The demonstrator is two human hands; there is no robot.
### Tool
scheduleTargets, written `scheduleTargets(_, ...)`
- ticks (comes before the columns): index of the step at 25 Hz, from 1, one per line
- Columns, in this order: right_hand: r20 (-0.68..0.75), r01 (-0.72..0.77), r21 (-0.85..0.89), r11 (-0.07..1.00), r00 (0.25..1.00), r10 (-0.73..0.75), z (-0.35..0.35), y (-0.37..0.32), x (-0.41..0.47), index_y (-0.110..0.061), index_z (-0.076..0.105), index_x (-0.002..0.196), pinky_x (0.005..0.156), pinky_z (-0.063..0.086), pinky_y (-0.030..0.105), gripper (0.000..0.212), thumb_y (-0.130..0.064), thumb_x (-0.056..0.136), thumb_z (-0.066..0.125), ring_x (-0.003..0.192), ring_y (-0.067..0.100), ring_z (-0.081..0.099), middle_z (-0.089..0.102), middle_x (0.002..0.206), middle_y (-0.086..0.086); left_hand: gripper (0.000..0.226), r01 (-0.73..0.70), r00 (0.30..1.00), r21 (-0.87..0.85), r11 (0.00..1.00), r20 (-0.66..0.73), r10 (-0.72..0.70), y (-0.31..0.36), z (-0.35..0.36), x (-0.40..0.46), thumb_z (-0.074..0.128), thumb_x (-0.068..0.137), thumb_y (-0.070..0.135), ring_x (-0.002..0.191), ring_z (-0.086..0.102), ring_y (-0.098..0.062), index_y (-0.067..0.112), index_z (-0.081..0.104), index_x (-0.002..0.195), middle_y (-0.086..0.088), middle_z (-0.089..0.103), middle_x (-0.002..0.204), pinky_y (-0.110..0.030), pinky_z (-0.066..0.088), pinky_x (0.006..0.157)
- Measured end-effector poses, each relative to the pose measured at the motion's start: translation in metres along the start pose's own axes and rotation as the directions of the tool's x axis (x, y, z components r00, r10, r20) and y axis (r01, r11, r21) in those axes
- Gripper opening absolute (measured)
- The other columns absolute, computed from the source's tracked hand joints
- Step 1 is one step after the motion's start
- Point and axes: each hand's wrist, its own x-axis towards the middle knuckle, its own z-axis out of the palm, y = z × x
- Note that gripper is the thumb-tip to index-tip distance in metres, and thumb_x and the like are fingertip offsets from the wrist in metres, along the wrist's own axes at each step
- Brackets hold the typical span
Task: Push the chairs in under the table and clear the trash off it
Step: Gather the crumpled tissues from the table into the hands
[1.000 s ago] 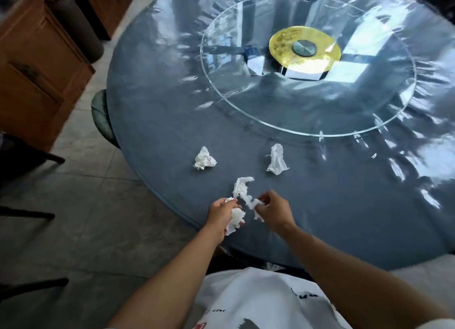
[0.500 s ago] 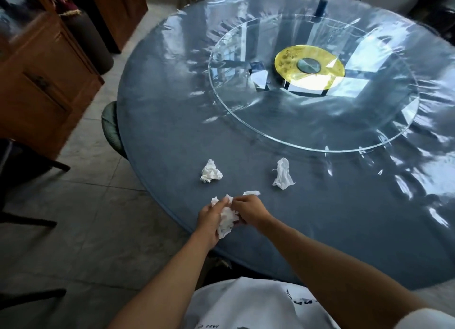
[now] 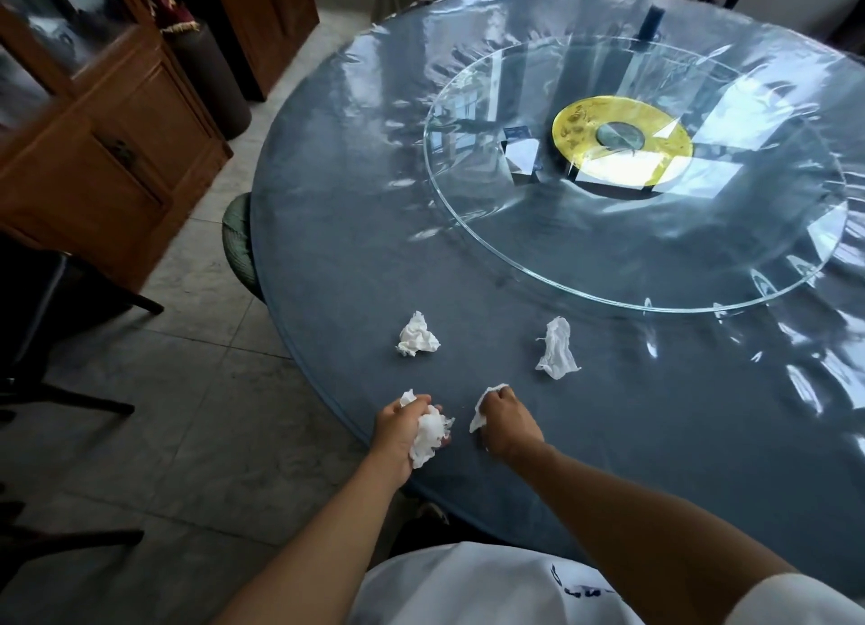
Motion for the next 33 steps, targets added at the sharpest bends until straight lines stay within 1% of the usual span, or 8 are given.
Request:
scheduleTargets(7,-0.081,-0.02,0.351,0.936,0.995,0.051,-0.01,0.001,-0.002,-0.013,0.07,0.084,0.07,0.048,0.03,0.007,-0.018,0.087,0.066,0.08,0.022,0.064,0.068,0.08,0.003,0.019,0.021,0.999,0.048,0.999,0.045,-0.023,0.005,0.024,-0.004,0.065,0.083,0.005,0.077,0.063,-0.036,0.0,0.066,0.101,-0.021,0.071,0.089,-0.037,0.052,0.064)
scheduleTargets(11,-0.047,0.092,0.5,0.861,0.996,-0.079,-0.028,-0.009,-0.001,-0.015,0.077,0.092,0.066,0.046,0.023,0.01,-0.017,0.085,0.07,0.071,0.009,0.058,0.066,0.074,-0.005,0.051,0.09,0.98,0.015,0.996,0.177,-0.091,0.009,0.046,-0.011,0.056,0.063,0.009,0.079,0.066,-0.033,0.006,0.068,0.112,-0.021,0.071,0.102,-0.036,0.057,0.061)
scheduleTargets(14,0.018,0.055,0.515,0.856,0.997,-0.075,-0.043,-0.004,0.007,-0.022,0.08,0.088,0.061,0.044,0.02,0.012,-0.023,0.087,0.068,0.063,0.003,0.055,0.067,0.07,-0.007,0.038,0.057,0.986,0.057,0.997,0.151,-0.065,0.01,0.058,-0.01,0.058,0.069,0.008,0.069,0.065,-0.03,0.003,0.07,0.105,-0.02,0.068,0.093,-0.032,0.055,0.055)
scheduleTargets(20,-0.293,-0.077,0.422,0.903,0.931,0.216,-0.073,0.053,0.039,-0.012,0.067,0.121,0.096,0.049,0.037,0.034,-0.012,0.087,0.063,0.113,0.032,0.058,0.057,0.129,0.012,0.031,0.058,0.994,0.015,0.998,0.089,-0.059,0.008,0.066,-0.008,0.056,0.073,-0.001,0.071,0.067,-0.037,-0.004,0.062,0.104,-0.031,0.072,0.108,-0.039,0.053,0.064)
scheduleTargets(25,-0.207,-0.192,0.282,0.94,0.944,0.255,-0.084,0.096,0.057,-0.011,0.054,0.135,0.102,0.044,0.043,0.046,-0.016,0.09,0.064,0.12,0.041,0.047,0.04,0.133,0.016,0.033,0.042,0.999,-0.004,0.999,0.024,-0.042,-0.002,0.063,-0.007,0.05,0.083,-0.004,0.075,0.066,-0.037,-0.001,0.059,0.115,-0.028,0.074,0.106,-0.041,0.054,0.068)
scheduleTargets(29,-0.141,-0.169,0.324,0.931,0.964,0.225,-0.079,0.1,0.06,-0.01,0.063,0.123,0.096,0.049,0.04,0.03,-0.012,0.094,0.058,0.105,0.041,0.06,0.045,0.127,0.017,0.054,0.023,1.0,-0.04,0.999,0.008,-0.022,-0.003,0.063,-0.011,0.057,0.062,0.006,0.088,0.064,-0.04,0.0,0.058,0.116,-0.026,0.073,0.11,-0.05,0.051,0.081)
scheduleTargets(31,-0.125,-0.172,0.299,0.939,0.968,0.217,-0.079,0.095,0.058,-0.009,0.068,0.092,0.084,0.049,0.035,0.006,-0.013,0.091,0.064,0.093,0.04,0.06,0.055,0.108,0.019,0.041,0.013,1.0,-0.055,0.998,0.028,-0.012,-0.001,0.065,-0.01,0.056,0.071,0.005,0.09,0.064,-0.04,0.001,0.057,0.112,-0.026,0.073,0.112,-0.046,0.053,0.077)
scheduleTargets(33,-0.122,-0.17,0.287,0.943,0.97,0.212,-0.075,0.084,0.06,-0.009,0.057,0.062,0.069,0.044,0.034,0.027,-0.014,0.085,0.069,0.079,0.037,0.057,0.059,0.08,0.019,0.026,0.014,0.999,-0.061,0.998,0.045,-0.011,0.006,0.065,-0.005,0.051,0.081,0.002,0.091,0.064,-0.041,0.003,0.057,0.107,-0.027,0.072,0.112,-0.044,0.053,0.075)
